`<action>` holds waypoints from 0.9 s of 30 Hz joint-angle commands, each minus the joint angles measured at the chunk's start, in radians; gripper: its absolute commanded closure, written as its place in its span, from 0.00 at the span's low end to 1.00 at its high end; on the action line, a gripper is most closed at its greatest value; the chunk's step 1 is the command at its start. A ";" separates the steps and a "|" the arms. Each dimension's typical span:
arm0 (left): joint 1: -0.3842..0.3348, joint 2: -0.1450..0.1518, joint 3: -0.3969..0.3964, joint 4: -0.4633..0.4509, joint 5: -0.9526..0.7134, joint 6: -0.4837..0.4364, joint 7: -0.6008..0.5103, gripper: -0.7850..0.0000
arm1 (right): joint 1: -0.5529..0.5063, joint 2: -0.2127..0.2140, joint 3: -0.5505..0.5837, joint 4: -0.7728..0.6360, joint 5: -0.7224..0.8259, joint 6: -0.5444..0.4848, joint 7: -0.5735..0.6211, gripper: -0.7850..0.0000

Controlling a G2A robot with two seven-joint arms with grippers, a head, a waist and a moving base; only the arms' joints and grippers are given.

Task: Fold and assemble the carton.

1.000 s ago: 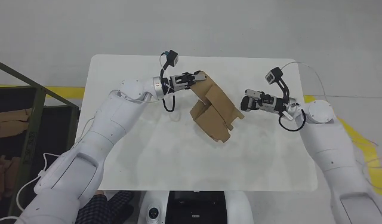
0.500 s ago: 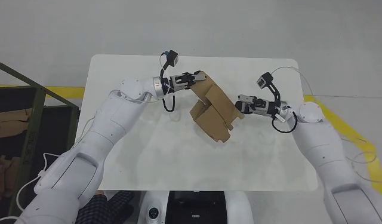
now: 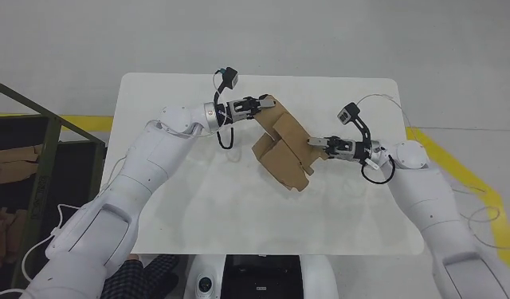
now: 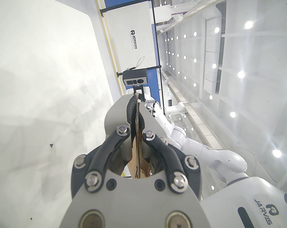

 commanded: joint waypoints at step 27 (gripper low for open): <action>0.000 0.000 0.000 0.000 0.000 0.000 0.000 0.00 | -0.008 0.021 0.043 -0.021 0.099 0.066 0.066 1.00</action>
